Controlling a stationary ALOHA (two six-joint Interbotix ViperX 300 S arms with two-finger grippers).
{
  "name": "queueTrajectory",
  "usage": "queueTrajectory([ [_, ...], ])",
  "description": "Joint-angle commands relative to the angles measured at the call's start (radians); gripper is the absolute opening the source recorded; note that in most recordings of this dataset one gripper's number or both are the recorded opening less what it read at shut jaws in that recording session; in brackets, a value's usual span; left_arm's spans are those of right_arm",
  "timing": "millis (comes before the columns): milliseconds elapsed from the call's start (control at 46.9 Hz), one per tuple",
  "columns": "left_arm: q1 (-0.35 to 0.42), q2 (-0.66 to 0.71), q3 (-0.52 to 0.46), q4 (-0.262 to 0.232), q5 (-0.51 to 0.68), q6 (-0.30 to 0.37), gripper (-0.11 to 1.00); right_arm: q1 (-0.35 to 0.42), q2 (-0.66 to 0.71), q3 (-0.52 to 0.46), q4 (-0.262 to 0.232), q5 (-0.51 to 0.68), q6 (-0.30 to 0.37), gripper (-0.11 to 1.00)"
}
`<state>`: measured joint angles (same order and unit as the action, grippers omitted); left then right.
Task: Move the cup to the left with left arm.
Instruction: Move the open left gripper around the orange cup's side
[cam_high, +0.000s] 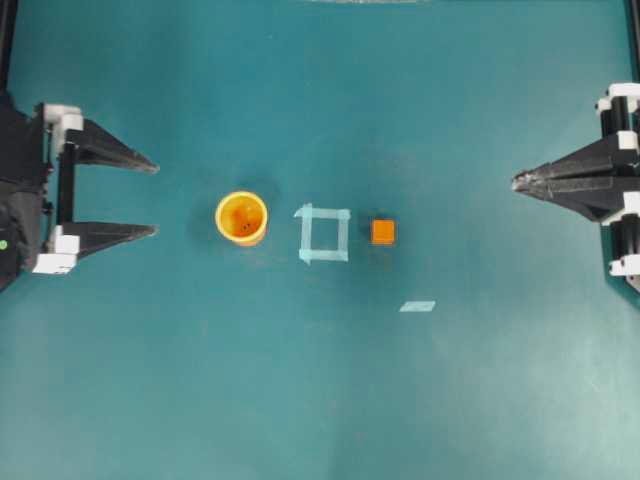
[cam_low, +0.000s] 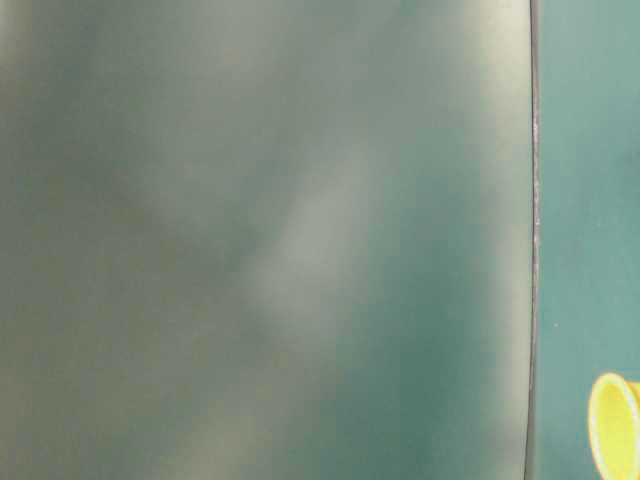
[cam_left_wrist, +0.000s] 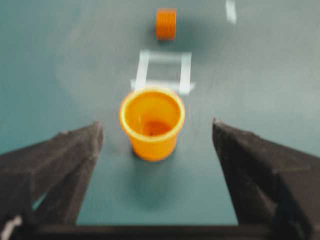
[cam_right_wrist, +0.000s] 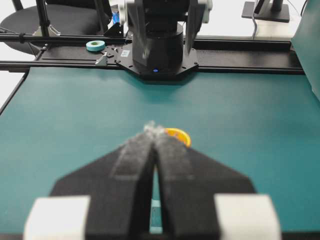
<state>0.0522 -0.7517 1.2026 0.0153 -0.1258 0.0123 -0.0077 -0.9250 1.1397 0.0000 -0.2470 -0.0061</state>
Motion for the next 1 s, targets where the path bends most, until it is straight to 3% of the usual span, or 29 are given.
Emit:
queueTrajectory([
  [0,0.003,0.064,-0.008,0.003,-0.014,-0.002,0.86,-0.002,0.003,-0.032,0.002,-0.009,0.002,0.0],
  [341,0.034,0.293,0.037,0.008,-0.181,-0.002,0.86,-0.002,0.003,-0.032,0.002,-0.005,0.002,0.0],
  [511,0.049,0.391,0.026,0.008,-0.206,0.006,0.86,-0.002,0.005,-0.032,0.002,-0.005,0.002,0.0],
  [980,0.044,0.617,-0.137,0.008,-0.224,0.012,0.87,-0.002,0.006,-0.037,0.002,-0.003,0.002,0.0],
])
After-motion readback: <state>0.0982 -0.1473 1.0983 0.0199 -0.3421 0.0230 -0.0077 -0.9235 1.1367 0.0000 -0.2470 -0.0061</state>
